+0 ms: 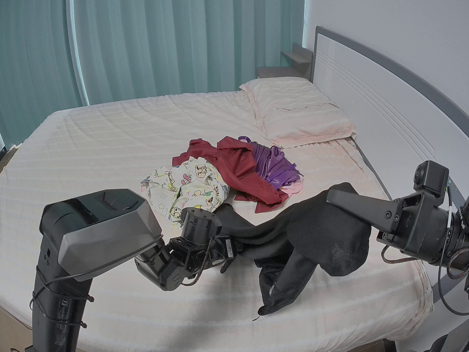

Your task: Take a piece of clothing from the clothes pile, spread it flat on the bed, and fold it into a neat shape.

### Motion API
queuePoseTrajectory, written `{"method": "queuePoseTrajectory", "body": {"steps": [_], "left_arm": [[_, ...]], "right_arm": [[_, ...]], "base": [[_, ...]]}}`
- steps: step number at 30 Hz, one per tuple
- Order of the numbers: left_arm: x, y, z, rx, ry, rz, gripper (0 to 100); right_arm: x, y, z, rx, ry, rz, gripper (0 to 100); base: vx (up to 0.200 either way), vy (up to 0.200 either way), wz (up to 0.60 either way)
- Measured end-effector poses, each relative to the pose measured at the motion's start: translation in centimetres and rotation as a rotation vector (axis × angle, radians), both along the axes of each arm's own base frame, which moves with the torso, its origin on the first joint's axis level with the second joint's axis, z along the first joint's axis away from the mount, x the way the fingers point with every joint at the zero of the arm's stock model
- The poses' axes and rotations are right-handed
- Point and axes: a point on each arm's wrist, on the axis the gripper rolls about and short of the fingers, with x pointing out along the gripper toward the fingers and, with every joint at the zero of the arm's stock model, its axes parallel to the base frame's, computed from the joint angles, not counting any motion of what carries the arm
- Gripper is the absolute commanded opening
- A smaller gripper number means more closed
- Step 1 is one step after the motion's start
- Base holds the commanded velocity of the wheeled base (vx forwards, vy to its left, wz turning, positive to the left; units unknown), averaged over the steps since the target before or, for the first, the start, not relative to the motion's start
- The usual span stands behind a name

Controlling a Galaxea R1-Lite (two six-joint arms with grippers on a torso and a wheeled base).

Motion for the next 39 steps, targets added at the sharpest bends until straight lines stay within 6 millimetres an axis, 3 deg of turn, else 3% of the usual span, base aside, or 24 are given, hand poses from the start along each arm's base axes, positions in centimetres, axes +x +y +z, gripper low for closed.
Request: {"method": "queuePoseTrajectory", "body": {"steps": [1,2,11,16,21,25,31,39], "left_arm": [[0.0,-0.1,-0.2,-0.009,0.007,-0.006,100],[-0.1,-0.3,-0.4,-0.028,0.020,-0.012,0],[-1.7,-1.9,-0.7,-0.144,0.107,-0.056,0],[-3.0,-1.2,-0.3,-0.159,0.130,-0.064,0],[-4.5,-0.1,1.4,-0.209,0.133,-0.093,0],[-5.9,0.9,3.9,-0.242,0.110,-0.098,0],[-8.1,1.9,9.7,-0.293,-0.023,-0.058,0],[-11.5,3.0,17.2,-0.349,-0.151,-0.036,0]], "right_arm": [[0.1,0.0,-0.1,-0.002,0.004,-0.004,0],[0.2,-0.1,-0.2,-0.004,0.006,-0.008,0],[0.7,-0.5,-0.6,-0.017,0.023,-0.031,0],[1.0,-0.9,-0.9,-0.025,0.035,-0.040,0],[1.6,-1.2,-1.4,-0.035,0.064,-0.060,0],[2.5,-1.0,-2.5,-0.063,0.101,-0.079,0],[4.4,0.3,-3.5,-0.091,0.137,-0.099,0],[6.9,3.2,-0.8,-0.022,0.052,-0.152,0]], "base": [[0.000,0.000,0.00],[0.000,0.000,0.00],[0.000,0.000,0.00],[0.000,0.000,0.00],[0.000,0.000,0.00],[0.000,0.000,0.00],[0.000,0.000,0.00],[0.000,0.000,0.00]]}}
